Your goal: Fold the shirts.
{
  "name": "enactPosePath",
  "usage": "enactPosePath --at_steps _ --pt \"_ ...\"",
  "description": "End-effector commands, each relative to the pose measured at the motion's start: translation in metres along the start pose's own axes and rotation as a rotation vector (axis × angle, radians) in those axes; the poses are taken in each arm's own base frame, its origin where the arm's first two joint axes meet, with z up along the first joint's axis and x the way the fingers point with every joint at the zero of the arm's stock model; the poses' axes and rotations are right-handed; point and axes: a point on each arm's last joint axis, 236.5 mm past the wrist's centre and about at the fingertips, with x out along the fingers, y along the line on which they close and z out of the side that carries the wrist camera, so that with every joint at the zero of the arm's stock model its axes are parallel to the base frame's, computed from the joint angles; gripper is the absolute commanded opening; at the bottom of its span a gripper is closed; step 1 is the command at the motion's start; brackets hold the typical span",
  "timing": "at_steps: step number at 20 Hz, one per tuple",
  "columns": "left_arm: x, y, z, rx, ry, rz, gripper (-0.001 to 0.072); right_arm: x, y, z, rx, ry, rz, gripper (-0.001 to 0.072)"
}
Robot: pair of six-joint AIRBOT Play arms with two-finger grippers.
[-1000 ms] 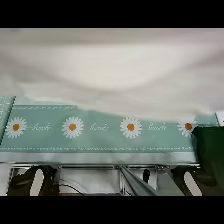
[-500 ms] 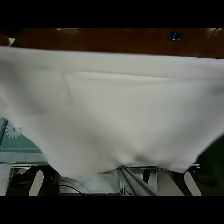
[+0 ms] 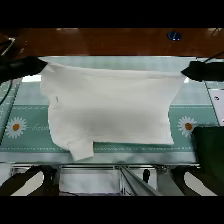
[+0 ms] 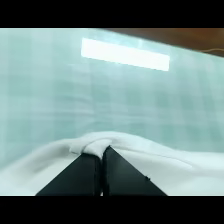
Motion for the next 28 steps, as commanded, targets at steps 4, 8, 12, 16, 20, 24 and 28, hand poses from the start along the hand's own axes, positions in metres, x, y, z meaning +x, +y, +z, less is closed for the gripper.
enactPosePath --at_steps 4,8,12,16,20,24,28 --pt "0.127 0.03 0.029 -0.085 0.039 0.0 0.0015 0.13 -0.043 0.048 0.132 0.057 0.037 0.0023" --pt "0.166 0.052 0.039 -0.189 0.047 0.027 0.0015 0.165 -0.057 0.065 0.17 0.061 0.038 0.0023" --pt "0.193 0.068 0.014 -0.189 0.11 0.05 0.0015 0.187 -0.066 0.063 0.184 0.076 0.04 0.0023" --pt "0.205 0.084 -0.024 -0.17 0.226 0.08 0.0015 0.205 -0.075 0.047 0.202 0.117 0.034 0.0023" --pt "0.197 0.087 -0.026 -0.183 0.265 0.07 0.0015 0.205 -0.073 0.044 0.23 0.137 0.061 0.0023" --pt "0.163 0.078 -0.036 -0.13 0.436 0.001 0.0016 0.183 -0.062 0.017 0.195 0.29 0.115 0.0024" --pt "0.137 0.09 -0.078 -0.106 0.641 -0.014 0.0016 0.165 -0.064 -0.028 0.117 0.487 0.098 0.0024"
